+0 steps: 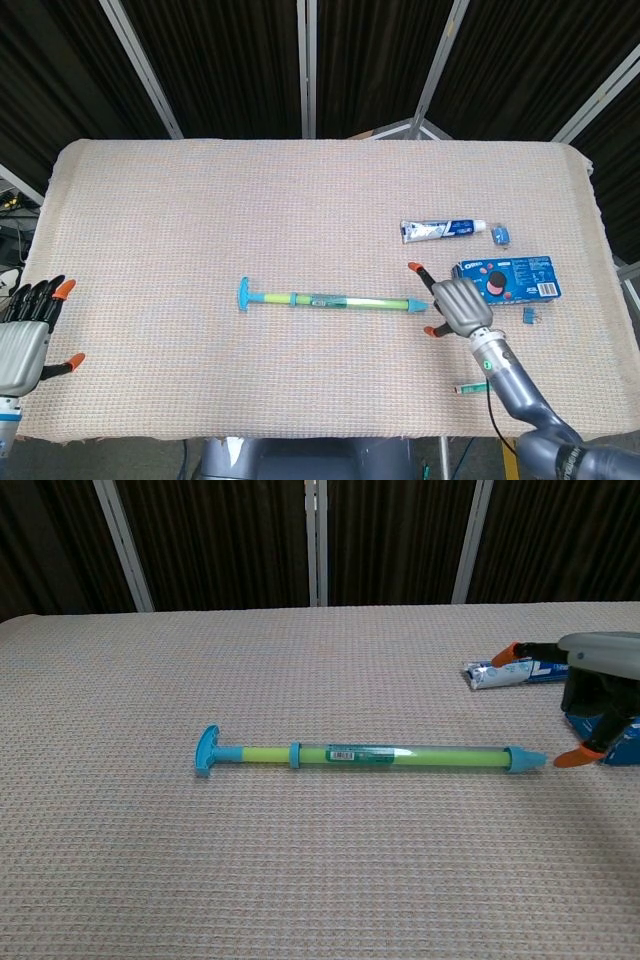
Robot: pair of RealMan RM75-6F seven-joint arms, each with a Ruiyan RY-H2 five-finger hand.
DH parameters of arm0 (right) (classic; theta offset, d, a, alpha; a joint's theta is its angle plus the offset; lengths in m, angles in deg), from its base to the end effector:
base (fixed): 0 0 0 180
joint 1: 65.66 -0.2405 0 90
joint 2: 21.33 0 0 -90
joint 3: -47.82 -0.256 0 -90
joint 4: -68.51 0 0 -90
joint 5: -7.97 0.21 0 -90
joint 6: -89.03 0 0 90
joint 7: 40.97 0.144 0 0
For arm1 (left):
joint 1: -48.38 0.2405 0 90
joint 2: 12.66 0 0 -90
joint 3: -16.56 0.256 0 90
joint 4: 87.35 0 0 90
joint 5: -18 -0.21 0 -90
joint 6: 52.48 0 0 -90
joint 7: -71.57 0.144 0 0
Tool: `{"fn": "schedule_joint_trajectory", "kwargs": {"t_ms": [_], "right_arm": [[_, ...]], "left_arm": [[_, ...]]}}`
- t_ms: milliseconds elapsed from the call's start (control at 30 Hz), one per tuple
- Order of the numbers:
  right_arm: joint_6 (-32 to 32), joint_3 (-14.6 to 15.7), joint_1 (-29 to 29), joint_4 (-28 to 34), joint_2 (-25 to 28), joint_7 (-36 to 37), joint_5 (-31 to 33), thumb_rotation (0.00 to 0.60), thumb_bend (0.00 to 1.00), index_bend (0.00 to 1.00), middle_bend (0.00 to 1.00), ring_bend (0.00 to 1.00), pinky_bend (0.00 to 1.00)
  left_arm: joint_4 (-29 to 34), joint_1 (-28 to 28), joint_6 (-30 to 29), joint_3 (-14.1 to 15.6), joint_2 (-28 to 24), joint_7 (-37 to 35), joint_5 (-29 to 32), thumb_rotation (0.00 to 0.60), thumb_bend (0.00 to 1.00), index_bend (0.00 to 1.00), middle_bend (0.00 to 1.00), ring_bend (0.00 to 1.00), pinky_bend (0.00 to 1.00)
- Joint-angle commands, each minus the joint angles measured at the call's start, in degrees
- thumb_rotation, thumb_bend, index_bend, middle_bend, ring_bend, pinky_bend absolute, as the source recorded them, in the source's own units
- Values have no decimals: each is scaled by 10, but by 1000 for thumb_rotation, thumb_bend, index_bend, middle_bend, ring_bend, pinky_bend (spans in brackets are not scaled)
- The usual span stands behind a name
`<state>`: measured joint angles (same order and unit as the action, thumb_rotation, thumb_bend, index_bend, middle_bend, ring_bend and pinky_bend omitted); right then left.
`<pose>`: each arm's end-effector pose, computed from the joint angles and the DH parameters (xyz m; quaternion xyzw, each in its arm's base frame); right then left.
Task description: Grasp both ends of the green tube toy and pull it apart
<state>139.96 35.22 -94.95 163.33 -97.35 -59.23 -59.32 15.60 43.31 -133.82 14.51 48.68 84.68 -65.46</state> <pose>-0.2077 -0.3078 0.0412 0.7225 -0.4264 0.3274 0.4347 -0.2861 0.1755 0.1492 -0.6242 -0.3900 -0.3327 0.5895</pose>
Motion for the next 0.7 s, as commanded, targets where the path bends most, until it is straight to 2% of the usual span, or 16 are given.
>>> {"fn": "schedule_joint_trajectory", "kwargs": {"t_ms": [33,100,200,400,700], "right_arm": [[-14,-12,-41,-32,-53,-46,46,600,0,246,1000,1000,1000],[-7,-11,-52,-49,-78,-67,59,600,1,323,1000,1000,1000],[1,-11,-65,-71,-107,-91,87,600,12,358,1000,1000,1000],[28,-11,-80,-105,-154,-117,123,600,65,402,1000,1000,1000],[44,-5,-92,-130,-186,-135,146,600,83,453,1000,1000,1000]], "left_arm": [[-3,-4,6,-2,3,3,7,600,0,0,0,0,0],[-4,-5,10,-1,5,6,10,600,0,0,0,0,0],[-4,-7,12,-2,6,8,13,600,0,0,0,0,0],[-5,-10,16,-2,6,5,18,600,0,0,0,0,0],[-5,-12,17,-1,5,2,22,600,0,0,0,0,0]]}}
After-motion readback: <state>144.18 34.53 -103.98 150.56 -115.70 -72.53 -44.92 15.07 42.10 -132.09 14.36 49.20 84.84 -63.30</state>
